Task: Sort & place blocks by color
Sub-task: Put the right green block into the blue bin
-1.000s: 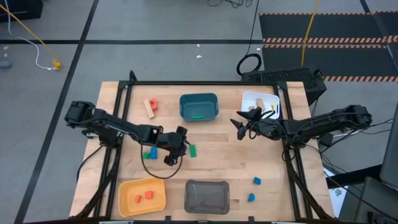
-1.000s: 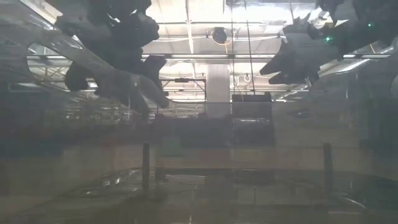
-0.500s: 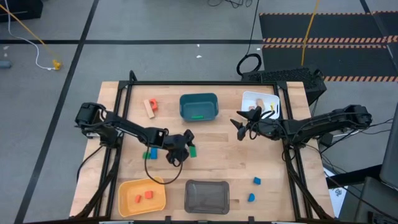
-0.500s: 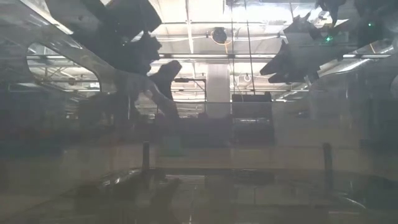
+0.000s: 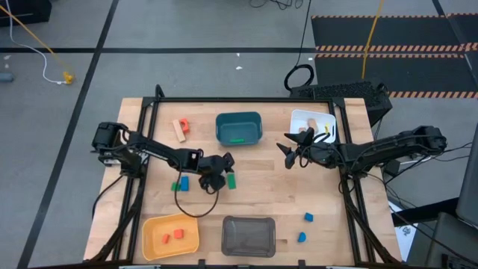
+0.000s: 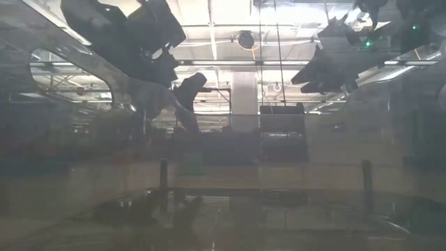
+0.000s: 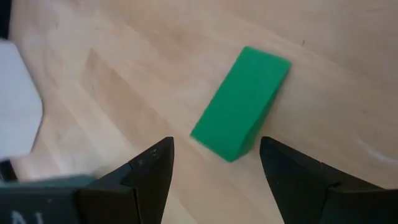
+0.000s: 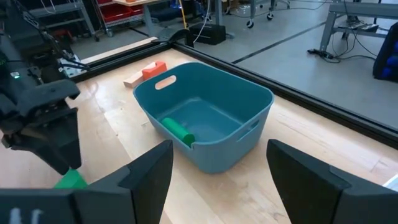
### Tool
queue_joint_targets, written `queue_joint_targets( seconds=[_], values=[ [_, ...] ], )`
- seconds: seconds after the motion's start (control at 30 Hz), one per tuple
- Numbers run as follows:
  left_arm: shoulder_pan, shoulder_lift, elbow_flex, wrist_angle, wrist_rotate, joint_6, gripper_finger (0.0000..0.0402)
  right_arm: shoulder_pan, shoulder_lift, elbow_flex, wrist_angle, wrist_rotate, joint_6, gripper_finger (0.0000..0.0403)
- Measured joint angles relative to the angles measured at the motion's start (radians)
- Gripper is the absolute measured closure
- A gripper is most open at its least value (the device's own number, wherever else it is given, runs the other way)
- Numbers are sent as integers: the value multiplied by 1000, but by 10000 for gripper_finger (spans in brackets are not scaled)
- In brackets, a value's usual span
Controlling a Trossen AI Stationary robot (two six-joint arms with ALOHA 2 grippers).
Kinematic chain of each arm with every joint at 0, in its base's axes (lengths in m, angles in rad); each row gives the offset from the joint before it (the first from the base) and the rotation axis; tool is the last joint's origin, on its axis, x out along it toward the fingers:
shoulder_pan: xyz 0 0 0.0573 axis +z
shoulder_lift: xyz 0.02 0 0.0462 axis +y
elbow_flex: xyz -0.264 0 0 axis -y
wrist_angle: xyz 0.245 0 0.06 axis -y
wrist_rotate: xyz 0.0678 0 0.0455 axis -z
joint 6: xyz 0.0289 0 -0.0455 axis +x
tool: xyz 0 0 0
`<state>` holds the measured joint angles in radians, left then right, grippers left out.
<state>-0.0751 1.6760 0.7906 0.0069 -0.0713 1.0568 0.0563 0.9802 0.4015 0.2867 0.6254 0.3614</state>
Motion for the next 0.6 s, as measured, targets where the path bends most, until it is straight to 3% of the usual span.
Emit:
queue_joint_targets(
  seconds=[0.3, 0.6],
  values=[
    [33, 0, 81, -136, 92, 35, 161, 0, 0, 0, 0, 0, 0, 153],
    [36, 56, 94, -133, 149, 48, 161, 0, 0, 0, 1, 0, 0, 153]
  ],
)
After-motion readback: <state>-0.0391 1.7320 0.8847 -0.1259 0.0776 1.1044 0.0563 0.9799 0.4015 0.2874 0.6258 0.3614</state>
